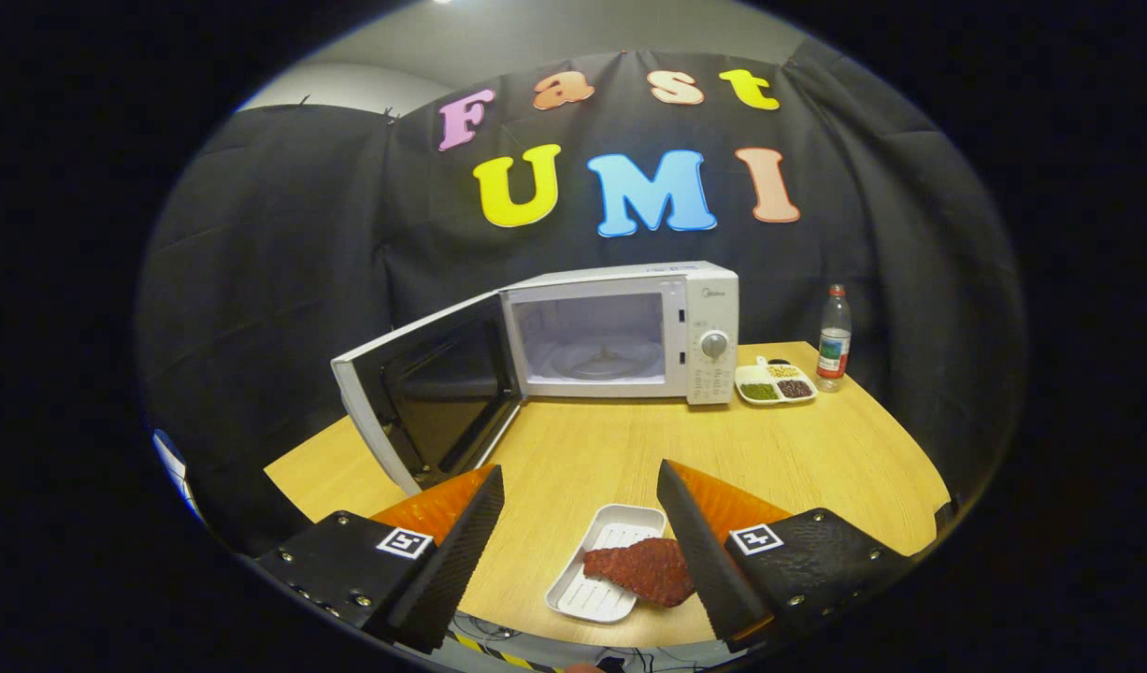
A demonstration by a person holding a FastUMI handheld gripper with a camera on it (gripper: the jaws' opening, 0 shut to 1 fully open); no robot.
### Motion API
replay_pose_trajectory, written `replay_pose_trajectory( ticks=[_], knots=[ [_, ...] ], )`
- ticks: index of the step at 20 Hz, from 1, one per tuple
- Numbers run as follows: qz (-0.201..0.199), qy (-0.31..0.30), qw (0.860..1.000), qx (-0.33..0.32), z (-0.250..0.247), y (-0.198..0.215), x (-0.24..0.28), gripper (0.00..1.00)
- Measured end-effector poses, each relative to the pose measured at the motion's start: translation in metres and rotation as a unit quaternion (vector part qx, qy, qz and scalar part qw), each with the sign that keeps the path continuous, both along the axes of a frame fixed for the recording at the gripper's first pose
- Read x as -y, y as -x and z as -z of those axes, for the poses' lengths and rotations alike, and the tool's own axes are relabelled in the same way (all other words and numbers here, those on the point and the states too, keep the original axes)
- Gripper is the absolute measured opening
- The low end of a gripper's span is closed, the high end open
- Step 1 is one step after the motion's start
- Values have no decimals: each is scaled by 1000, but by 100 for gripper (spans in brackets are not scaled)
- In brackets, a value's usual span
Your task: Open the microwave, put the food inside, and close the microwave door.
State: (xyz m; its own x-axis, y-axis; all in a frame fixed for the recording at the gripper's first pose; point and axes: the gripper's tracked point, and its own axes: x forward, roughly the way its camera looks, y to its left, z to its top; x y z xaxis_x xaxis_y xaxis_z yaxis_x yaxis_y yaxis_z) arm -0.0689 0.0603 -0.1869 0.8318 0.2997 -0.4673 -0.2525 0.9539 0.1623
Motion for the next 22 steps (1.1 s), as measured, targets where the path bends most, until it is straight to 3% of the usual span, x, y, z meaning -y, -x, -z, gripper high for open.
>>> replay_pose_trajectory(
  ticks=[5,12,14,15,16,19,20,22],
  knots=[
    [45,0,998,-48,41,8,31,100],
    [68,-20,989,-131,94,26,38,100],
    [76,-33,985,-153,103,29,37,87],
    [82,-42,983,-161,108,25,34,74],
    [87,-54,981,-168,111,23,33,69],
    [84,-76,978,-178,103,24,27,38],
    [75,-102,976,-176,96,21,20,36],
    [77,-107,977,-170,83,19,17,9]
  ],
)
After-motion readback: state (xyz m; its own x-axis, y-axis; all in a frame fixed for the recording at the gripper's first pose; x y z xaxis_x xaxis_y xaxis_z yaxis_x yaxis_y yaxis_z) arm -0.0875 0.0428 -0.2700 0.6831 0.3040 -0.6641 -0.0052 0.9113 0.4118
